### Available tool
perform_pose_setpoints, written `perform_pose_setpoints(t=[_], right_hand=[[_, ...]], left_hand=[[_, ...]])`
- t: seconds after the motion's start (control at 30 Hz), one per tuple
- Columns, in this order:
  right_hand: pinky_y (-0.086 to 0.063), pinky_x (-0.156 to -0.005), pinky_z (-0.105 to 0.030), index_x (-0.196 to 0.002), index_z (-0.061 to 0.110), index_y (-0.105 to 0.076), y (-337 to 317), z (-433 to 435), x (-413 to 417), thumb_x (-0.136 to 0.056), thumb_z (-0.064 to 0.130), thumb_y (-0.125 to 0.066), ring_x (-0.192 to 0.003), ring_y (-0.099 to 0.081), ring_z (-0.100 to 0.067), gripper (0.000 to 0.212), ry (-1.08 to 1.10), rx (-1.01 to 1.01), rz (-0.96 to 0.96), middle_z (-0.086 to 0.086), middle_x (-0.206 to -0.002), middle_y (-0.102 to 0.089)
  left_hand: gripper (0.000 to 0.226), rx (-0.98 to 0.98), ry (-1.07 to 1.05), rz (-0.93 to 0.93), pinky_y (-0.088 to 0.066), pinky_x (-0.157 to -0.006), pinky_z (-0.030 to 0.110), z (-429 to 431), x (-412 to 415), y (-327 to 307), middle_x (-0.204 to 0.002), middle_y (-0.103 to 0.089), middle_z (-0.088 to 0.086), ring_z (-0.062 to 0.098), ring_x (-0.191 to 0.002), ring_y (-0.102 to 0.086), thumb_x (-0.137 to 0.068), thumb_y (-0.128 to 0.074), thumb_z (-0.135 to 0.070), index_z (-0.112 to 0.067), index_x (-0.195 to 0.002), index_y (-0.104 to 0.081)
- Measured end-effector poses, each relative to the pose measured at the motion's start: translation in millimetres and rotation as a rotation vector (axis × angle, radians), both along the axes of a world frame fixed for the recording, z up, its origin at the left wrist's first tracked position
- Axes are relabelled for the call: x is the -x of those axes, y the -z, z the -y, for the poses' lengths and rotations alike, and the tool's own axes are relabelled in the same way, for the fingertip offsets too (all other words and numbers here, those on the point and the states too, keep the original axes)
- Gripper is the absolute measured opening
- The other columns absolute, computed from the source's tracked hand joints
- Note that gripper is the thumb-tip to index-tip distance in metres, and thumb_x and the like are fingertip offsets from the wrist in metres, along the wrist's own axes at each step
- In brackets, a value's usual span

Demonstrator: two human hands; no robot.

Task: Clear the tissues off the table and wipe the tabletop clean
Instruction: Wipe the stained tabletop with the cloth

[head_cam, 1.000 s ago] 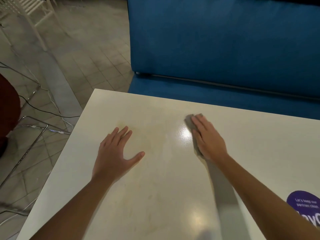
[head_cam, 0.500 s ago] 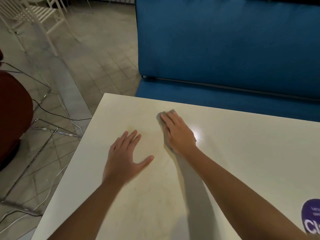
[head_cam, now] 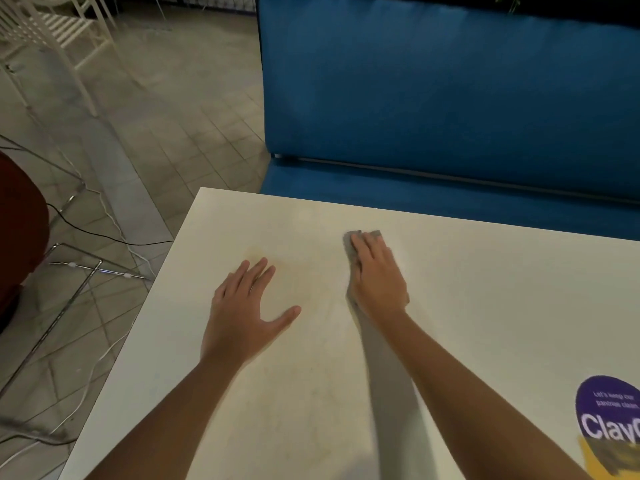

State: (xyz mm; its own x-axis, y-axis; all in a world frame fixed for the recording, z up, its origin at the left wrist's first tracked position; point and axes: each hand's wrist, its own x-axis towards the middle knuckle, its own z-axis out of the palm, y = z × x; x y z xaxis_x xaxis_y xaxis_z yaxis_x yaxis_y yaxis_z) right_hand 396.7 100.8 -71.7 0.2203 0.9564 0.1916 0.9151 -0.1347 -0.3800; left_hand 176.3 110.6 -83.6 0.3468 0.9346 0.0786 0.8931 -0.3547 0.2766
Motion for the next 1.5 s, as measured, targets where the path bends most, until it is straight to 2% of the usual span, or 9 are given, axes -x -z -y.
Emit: perform_pose_setpoints(t=[0.17,0.33,0.6,0.7,0.87,1.03,1.23,1.33,1.5], right_hand=[[-0.013,-0.109,-0.017,-0.129,0.010,-0.053,-2.6,33.6,24.1,-0.090,0.017,-0.034,-0.127,-0.045,-0.026,0.044,-0.198,0.021,-0.002,-0.006,-0.132,-0.054],[-0.017,-0.111,-0.014,-0.129,0.013,-0.055,-5.9,64.6,-6.1,-0.093,0.019,-0.035,-0.129,-0.036,-0.014,0.042,-0.424,0.054,0.033,-0.003,-0.134,-0.053],[-0.031,-0.107,-0.030,-0.130,0.007,-0.049,-3.9,62.1,2.8,-0.088,0.014,-0.030,-0.127,-0.042,-0.024,0.047,0.079,0.027,0.025,-0.009,-0.130,-0.051],[-0.020,-0.112,-0.030,-0.139,0.011,-0.039,-1.5,65.7,29.4,-0.088,0.024,-0.023,-0.136,-0.032,-0.026,0.056,0.126,0.101,0.028,-0.011,-0.145,-0.039],[-0.026,-0.111,-0.031,-0.134,0.013,-0.048,0.0,89.6,68.5,-0.088,0.023,-0.026,-0.134,-0.033,-0.022,0.053,-0.167,0.085,0.030,-0.006,-0.140,-0.047],[-0.026,-0.112,-0.022,-0.124,0.014,-0.058,-3.3,114.2,38.3,-0.098,0.020,-0.030,-0.129,-0.041,-0.016,0.039,-0.492,0.012,0.072,-0.001,-0.133,-0.054],[-0.027,-0.102,-0.022,-0.126,0.012,-0.053,-9.6,102.0,24.7,-0.086,0.016,-0.033,-0.123,-0.040,-0.016,0.045,0.010,0.014,-0.045,-0.007,-0.126,-0.058],[-0.018,-0.107,-0.027,-0.131,0.008,-0.042,-4.9,86.5,52.3,-0.085,0.018,-0.011,-0.123,-0.044,-0.027,0.057,0.127,0.079,0.006,-0.013,-0.127,-0.054],[-0.016,-0.112,-0.027,-0.134,0.014,-0.048,1.6,93.7,93.7,-0.084,0.025,-0.025,-0.134,-0.036,-0.025,0.056,-0.042,0.080,-0.030,-0.007,-0.141,-0.046]], left_hand=[[0.100,0.022,0.009,-0.016,-0.017,-0.114,0.037,-0.6,-0.4,-2.0,-0.151,-0.030,-0.007,0.016,-0.142,-0.019,-0.071,-0.006,-0.086,-0.022,-0.141,-0.038],[0.097,0.051,0.021,-0.033,-0.008,-0.116,0.035,-0.4,-0.4,-5.1,-0.156,-0.016,-0.009,0.014,-0.145,-0.007,-0.070,-0.008,-0.083,-0.025,-0.146,-0.026],[0.069,0.027,0.109,0.119,-0.036,-0.102,0.039,22.3,30.0,-17.4,-0.132,-0.055,-0.001,0.023,-0.126,-0.048,-0.076,-0.037,-0.059,-0.013,-0.123,-0.060],[0.066,-0.007,0.153,0.029,-0.041,-0.098,0.043,42.2,54.2,-11.4,-0.131,-0.056,0.002,0.028,-0.123,-0.049,-0.088,-0.030,-0.061,-0.014,-0.121,-0.062],[0.066,-0.019,0.187,-0.047,-0.013,-0.113,0.032,54.5,70.0,-2.2,-0.145,-0.041,-0.002,0.026,-0.137,-0.029,-0.092,-0.021,-0.063,-0.020,-0.134,-0.049],[0.067,0.008,0.188,-0.076,-0.008,-0.114,0.030,53.9,70.3,-1.9,-0.148,-0.036,-0.004,0.023,-0.139,-0.024,-0.091,-0.020,-0.063,-0.022,-0.138,-0.044],[0.068,0.012,0.171,-0.058,-0.002,-0.115,0.027,53.1,69.9,-1.5,-0.150,-0.031,-0.010,0.019,-0.141,-0.020,-0.089,-0.018,-0.067,-0.026,-0.139,-0.041],[0.068,0.006,0.161,-0.030,-0.002,-0.115,0.026,52.9,70.8,-0.8,-0.150,-0.030,-0.012,0.017,-0.142,-0.018,-0.089,-0.019,-0.068,-0.027,-0.139,-0.042],[0.071,0.001,0.163,-0.025,-0.005,-0.114,0.029,52.8,70.2,-0.4,-0.150,-0.032,-0.010,0.018,-0.141,-0.020,-0.088,-0.019,-0.069,-0.026,-0.138,-0.043]])
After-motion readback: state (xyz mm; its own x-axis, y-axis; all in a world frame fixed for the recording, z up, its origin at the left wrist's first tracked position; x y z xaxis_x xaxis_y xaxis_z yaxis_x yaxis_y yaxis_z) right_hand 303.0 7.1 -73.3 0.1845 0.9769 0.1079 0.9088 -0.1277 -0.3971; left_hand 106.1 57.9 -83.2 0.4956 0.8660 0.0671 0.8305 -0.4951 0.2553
